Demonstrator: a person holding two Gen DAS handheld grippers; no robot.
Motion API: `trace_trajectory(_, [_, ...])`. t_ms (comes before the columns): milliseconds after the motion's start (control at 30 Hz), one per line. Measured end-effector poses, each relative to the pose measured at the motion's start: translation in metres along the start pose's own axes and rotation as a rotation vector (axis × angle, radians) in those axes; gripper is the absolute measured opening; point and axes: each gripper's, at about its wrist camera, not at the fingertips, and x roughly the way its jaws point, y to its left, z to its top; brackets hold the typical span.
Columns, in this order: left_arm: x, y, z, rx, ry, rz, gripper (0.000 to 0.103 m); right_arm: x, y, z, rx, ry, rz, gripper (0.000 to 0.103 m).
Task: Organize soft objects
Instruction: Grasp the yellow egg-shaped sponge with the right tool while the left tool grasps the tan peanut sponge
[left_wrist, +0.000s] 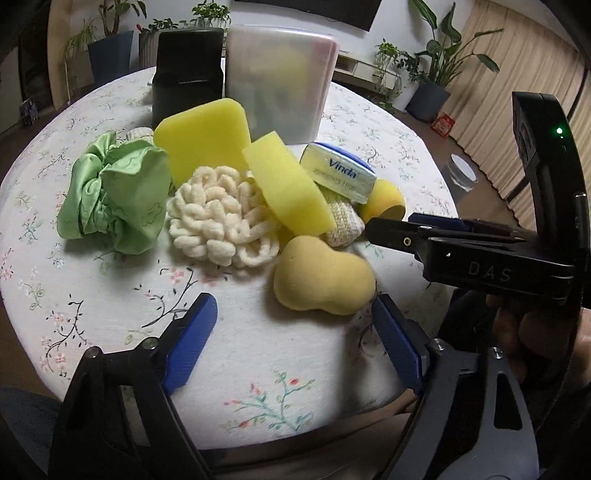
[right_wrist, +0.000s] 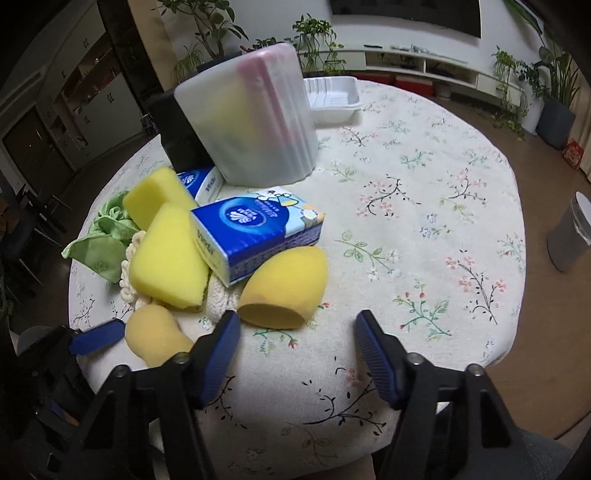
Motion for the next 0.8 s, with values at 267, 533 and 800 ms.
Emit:
trace_trajectory(267, [0.007, -0.017, 0.002, 0.012, -0.002, -0.026, 0.083, 0.003, -0.003, 0.005, 0.013, 0.019, 0.029, 0.066])
trace_trajectory(533, [0.017, -0.031, 0.003, 0.076, -0.010, 0.037, 0.067, 0.006, -0.006, 0.010, 0.008, 0.015, 0.024, 0.073])
trace_trajectory(800, [0.021, -0.031, 0.006, 0.101, -0.039, 0.081, 0.054, 0.008, -0.008, 0.010, -0.010, -0.011, 0.027, 0.074])
